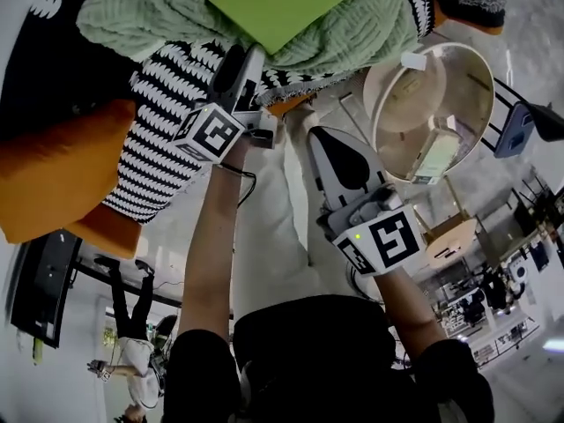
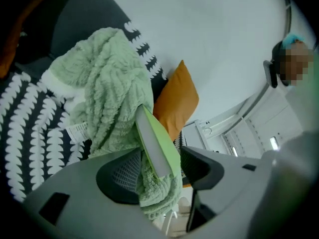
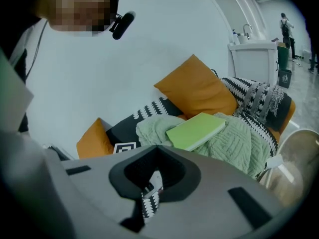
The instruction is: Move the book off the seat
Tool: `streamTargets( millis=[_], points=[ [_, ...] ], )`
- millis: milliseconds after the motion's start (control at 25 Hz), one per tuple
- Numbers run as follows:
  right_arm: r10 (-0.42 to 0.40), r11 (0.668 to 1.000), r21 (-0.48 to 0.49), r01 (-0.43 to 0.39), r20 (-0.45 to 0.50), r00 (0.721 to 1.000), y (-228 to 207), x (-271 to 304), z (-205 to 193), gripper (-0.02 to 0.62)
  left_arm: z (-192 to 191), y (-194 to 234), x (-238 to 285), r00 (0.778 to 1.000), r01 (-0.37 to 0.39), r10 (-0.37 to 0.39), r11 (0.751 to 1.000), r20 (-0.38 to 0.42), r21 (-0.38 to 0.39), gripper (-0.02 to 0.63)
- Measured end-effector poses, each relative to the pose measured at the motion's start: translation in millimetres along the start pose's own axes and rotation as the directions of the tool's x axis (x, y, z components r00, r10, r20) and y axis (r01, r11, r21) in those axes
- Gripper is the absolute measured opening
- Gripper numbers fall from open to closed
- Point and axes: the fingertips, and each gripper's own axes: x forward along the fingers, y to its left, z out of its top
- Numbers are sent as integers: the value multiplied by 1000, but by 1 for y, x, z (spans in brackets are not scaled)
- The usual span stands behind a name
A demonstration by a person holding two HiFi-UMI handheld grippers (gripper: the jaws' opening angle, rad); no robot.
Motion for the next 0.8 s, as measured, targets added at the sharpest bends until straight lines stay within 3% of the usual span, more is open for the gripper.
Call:
streamTargets(
  millis=[80,320,520,800],
  points=[
    [4,1000,9,-4,-9,1000,-3,6,-7,12,-2,7,8,1000,14,-13,998,17,-64,247],
    [24,999,44,-24,-15,1000,2,23,-17,13,1,15,34,998,55,-49,985,42,-161,249],
    [43,998,37,-42,-15,999,10,26,-18,14,4,19,51,997,63,-54,979,50,-194,250],
    [1,998,59,-1,-6,1000,-7,23,-18,13,4,14,68,994,103,-94,967,49,-232,230]
  ],
)
